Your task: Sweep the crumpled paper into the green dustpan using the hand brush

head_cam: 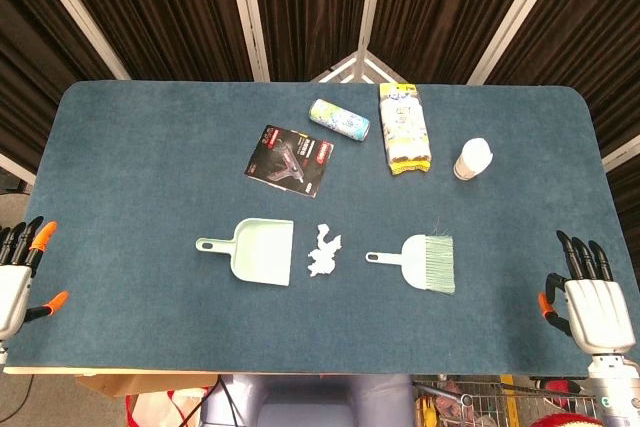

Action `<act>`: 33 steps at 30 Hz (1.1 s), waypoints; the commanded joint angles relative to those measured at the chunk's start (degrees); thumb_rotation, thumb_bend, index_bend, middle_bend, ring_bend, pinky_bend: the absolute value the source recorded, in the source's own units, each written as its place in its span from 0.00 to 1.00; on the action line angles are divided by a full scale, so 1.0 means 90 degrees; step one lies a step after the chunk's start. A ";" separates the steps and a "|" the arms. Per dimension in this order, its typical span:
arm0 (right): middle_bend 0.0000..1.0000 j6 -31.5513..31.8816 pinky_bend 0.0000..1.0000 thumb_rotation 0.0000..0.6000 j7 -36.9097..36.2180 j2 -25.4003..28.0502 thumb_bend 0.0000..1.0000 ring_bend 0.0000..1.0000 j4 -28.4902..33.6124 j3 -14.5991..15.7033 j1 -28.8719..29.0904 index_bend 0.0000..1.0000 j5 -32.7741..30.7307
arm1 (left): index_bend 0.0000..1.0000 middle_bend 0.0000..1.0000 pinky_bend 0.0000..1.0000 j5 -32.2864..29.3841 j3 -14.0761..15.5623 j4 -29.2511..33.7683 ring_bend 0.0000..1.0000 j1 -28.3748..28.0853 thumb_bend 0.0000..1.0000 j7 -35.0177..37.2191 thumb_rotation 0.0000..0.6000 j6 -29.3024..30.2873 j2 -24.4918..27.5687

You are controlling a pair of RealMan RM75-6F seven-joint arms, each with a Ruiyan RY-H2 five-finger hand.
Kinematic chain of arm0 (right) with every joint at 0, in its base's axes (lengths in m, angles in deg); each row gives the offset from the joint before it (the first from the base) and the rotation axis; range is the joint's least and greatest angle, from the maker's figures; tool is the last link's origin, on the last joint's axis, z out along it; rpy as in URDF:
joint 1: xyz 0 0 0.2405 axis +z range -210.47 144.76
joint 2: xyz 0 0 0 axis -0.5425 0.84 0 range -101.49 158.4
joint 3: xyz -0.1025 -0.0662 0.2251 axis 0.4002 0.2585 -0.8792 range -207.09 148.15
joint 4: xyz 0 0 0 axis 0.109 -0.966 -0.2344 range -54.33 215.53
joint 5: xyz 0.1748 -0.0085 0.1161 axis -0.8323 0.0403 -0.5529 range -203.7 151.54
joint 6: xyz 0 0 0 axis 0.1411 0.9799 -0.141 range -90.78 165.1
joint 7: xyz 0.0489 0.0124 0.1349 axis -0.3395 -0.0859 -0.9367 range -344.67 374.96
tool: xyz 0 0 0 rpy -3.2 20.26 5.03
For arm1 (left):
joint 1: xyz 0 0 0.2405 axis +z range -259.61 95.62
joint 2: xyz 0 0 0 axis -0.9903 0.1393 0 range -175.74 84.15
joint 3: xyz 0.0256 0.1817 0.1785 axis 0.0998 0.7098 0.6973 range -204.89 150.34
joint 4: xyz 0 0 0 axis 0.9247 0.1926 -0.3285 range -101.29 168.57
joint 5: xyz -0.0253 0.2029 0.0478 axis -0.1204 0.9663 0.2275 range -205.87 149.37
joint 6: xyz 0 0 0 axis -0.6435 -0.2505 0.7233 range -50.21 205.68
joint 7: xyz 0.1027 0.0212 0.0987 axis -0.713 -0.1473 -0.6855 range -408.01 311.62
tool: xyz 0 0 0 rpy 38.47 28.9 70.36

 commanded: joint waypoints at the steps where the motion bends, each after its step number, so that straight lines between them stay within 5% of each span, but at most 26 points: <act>1: 0.00 -0.0020 0.00 1.00 0.0023 0.0004 0.39 0.00 0.0010 -0.0006 0.0003 0.00 -0.0030 | 0.00 0.00 0.00 -0.0024 -0.0007 0.0017 0.00 0.0002 0.00 0.0031 1.00 -0.0004 0.0008; 33: 0.00 -0.0101 0.00 1.00 0.0042 0.0050 0.31 0.00 0.0151 -0.0029 0.0032 0.00 -0.0101 | 0.00 0.00 0.00 -0.0037 0.0045 0.0134 0.00 0.0006 0.00 -0.0032 1.00 -0.0076 0.0082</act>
